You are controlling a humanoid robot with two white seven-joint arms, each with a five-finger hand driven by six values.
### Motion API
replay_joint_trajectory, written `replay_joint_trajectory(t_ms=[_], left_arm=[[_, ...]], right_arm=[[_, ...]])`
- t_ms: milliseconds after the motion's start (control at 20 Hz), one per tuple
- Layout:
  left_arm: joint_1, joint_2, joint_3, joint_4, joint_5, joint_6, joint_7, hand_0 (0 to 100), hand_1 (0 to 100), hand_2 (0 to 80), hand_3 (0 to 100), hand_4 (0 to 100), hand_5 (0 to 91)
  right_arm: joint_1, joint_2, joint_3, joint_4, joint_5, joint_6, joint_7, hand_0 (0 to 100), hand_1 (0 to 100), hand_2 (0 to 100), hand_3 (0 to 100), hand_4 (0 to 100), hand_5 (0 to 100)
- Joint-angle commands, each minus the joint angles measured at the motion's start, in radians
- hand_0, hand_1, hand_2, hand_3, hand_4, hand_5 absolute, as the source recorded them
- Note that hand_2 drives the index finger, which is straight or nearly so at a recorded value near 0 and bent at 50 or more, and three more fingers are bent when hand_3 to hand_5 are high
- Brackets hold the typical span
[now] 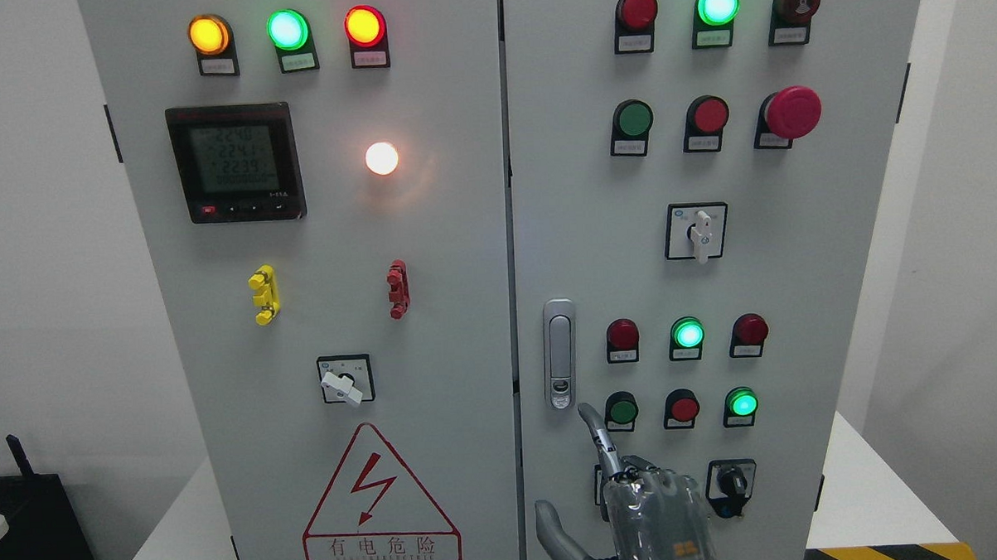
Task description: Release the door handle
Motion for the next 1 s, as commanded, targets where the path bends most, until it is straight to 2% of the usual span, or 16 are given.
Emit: replay_joint_trajectory(t_ms=[0, 351, 551, 952], left_arm=[[0.0, 0.0, 0.011, 0.017, 0.0, -0.001, -0.001, 12, 39, 0.0, 0, 0, 0.0], [0.0, 0.0, 0.011, 0.017, 0.0, 0.0, -0.001, 12, 39, 0.0, 0, 0, 0.0], [0.0, 0.0, 0.011, 0.017, 0.0, 0.0, -0.001, 12, 39, 0.0, 0, 0, 0.0], [0.0, 0.0, 0.011, 0.017, 0.0, 0.0, -0.001, 12, 39, 0.0, 0, 0, 0.0]], right_arm=[[-0.042, 0.004, 0.027, 0.077, 0.039, 0.01, 0.022, 35, 27, 0, 95, 90, 99], [-0.06, 0.003, 0.024, 0.1, 0.053, 0.01, 0.025, 35, 27, 0, 96, 90, 99], [-0.06, 0.003, 0.021, 0.103, 0.053, 0.01, 0.047, 35, 26, 0, 96, 90, 99], [-0.083, 0.003, 0.014, 0.106, 0.053, 0.035, 0.047, 36, 26, 0, 96, 90, 99]])
